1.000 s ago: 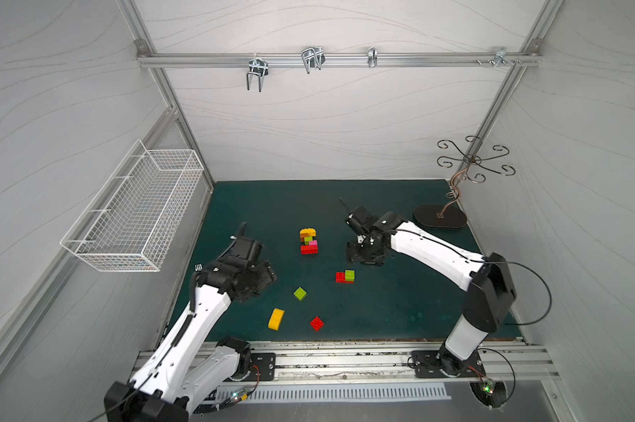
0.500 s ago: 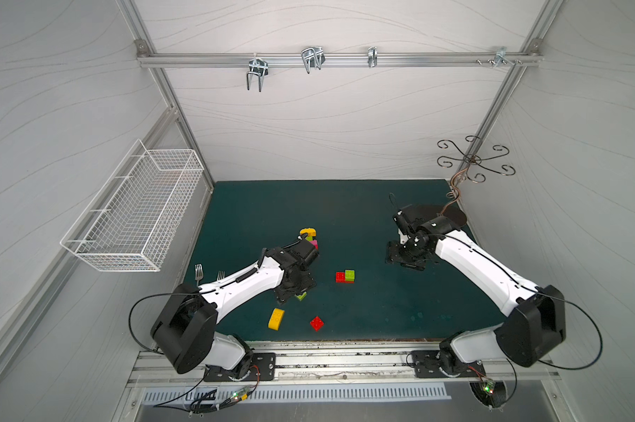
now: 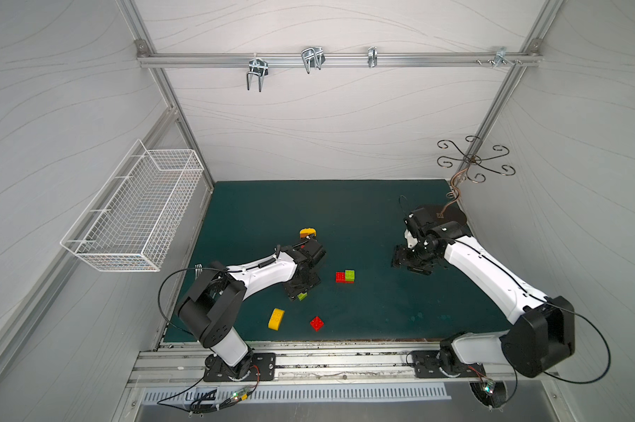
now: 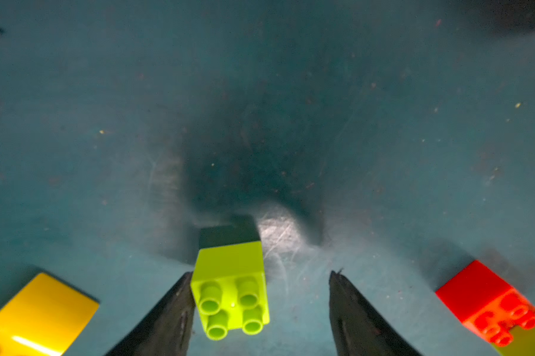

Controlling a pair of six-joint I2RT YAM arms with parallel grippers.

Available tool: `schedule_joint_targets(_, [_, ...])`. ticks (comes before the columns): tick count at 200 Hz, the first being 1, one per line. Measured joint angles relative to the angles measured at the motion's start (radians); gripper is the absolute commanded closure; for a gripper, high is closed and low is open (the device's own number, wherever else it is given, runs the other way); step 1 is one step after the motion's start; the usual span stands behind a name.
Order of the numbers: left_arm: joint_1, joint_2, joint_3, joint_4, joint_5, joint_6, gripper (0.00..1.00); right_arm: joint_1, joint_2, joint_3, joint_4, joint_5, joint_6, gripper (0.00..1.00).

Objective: Assemble the letter s with lego
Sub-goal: Pick up the lego brick from the center of the board, then place the lego brick at the center of the board.

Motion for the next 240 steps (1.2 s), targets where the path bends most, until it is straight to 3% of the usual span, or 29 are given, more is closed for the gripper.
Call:
schedule_joint_targets(40, [0.0,0.0,-0.008,0.026,0.009,0.002,0.51,-0.002,0.0,-0.015,0.013,-0.007,-0.002,0.32])
schedule_joint_targets(131, [-0.059,-0.006,-0.02,0.029,0.032,0.055,0.67,-0.004,0.0,-0.021,0.02,-0.009,-0.003,0.37])
schedule_joint_targets(163, [-0.148,0.042,0.144,-0.024,0.035,0.121,0.68,-0.005,-0.002,-0.021,0.019,-0.008,-0.003,0.37])
schedule_joint_targets(197, [-0.222,0.188,0.365,-0.027,0.064,0.222,0.71,-0.01,-0.013,-0.021,0.018,-0.006,-0.008,0.37])
schedule_joint_targets(240, [-0.272,0.356,0.497,-0.106,0.099,0.328,0.68,-0.025,-0.035,-0.021,0.014,-0.006,-0.026,0.37])
